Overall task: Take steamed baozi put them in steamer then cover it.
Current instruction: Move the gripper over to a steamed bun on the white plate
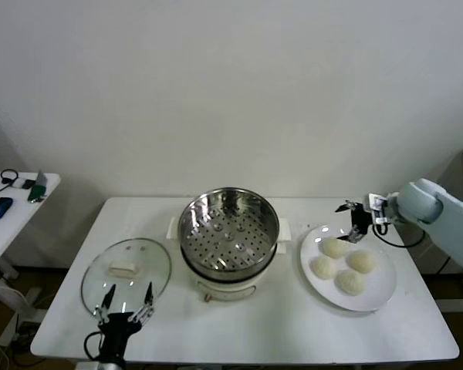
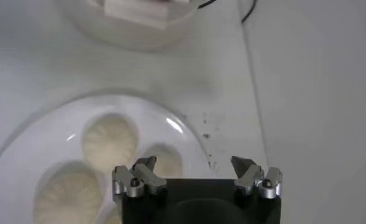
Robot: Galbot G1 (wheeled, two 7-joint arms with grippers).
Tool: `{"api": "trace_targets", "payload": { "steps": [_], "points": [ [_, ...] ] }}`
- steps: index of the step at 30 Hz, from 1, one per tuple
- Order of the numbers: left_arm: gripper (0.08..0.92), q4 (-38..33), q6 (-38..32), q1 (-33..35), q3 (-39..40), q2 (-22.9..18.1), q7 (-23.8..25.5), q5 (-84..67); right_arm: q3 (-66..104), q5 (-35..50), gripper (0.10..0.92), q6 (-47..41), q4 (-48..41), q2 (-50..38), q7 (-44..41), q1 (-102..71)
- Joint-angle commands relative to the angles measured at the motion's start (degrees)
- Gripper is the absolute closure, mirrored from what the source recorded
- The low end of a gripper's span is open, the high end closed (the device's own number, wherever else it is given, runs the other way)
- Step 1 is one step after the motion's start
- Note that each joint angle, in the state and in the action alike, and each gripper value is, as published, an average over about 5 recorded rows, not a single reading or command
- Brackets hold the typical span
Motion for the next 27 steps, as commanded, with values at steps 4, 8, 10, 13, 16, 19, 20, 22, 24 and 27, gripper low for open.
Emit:
{"api": "trace_targets", "payload": {
  "steps": [4, 8, 10, 13, 16, 19, 20, 22, 24, 27],
  "points": [
    [0.177, 0.4, -0.5, -0.2, -0.6, -0.3, 0.0, 0.0, -17.5, 0.8, 0.203, 0.9, -14.1, 11.7, -6.8, 9.5],
    [0.177, 0.7, -0.6, -0.2, -0.7, -0.4, 0.0, 0.1, -15.0, 0.1, 0.203, 0.7, -16.3, 13.8, -6.2, 5.6],
    [0.177, 0.9, -0.6, -0.3, -0.7, -0.5, 0.0, 0.1, -13.5, -0.5, 0.203, 0.8, -17.3, 14.5, -6.1, 3.7],
    [0.177, 1.2, -0.6, -0.4, -0.7, -0.5, 0.0, 0.1, -11.5, -1.5, 0.203, 1.0, -19.0, 15.3, -5.9, 1.6],
    [0.177, 1.5, -0.7, -0.6, -0.7, -0.5, 0.0, 0.1, -9.8, -2.0, 0.203, 1.1, -21.2, 16.3, -5.3, 0.2],
    [0.177, 1.7, -0.7, -0.7, -0.9, -0.5, 0.0, 0.1, -8.5, -2.7, 0.203, 1.3, -23.3, 17.3, -5.0, -0.5],
    [0.177, 1.8, -0.8, -0.7, -0.9, -0.4, 0.0, 0.1, -8.3, -2.8, 0.203, 1.3, -23.7, 17.6, -5.0, -0.6],
    [0.177, 1.9, -0.8, -0.7, -1.0, -0.4, -0.1, 0.1, -7.9, -3.0, 0.203, 1.4, -24.6, 18.0, -5.0, -0.6],
    [0.177, 2.1, -0.9, -0.7, -1.1, -0.4, -0.1, 0.0, -7.6, -3.2, 0.203, 1.6, -25.1, 18.3, -5.0, -0.6],
    [0.177, 2.2, -1.0, -0.7, -1.1, -0.4, -0.2, 0.0, -7.4, -3.5, 0.229, 1.7, -25.4, 18.4, -5.2, -0.7]
  ]
}}
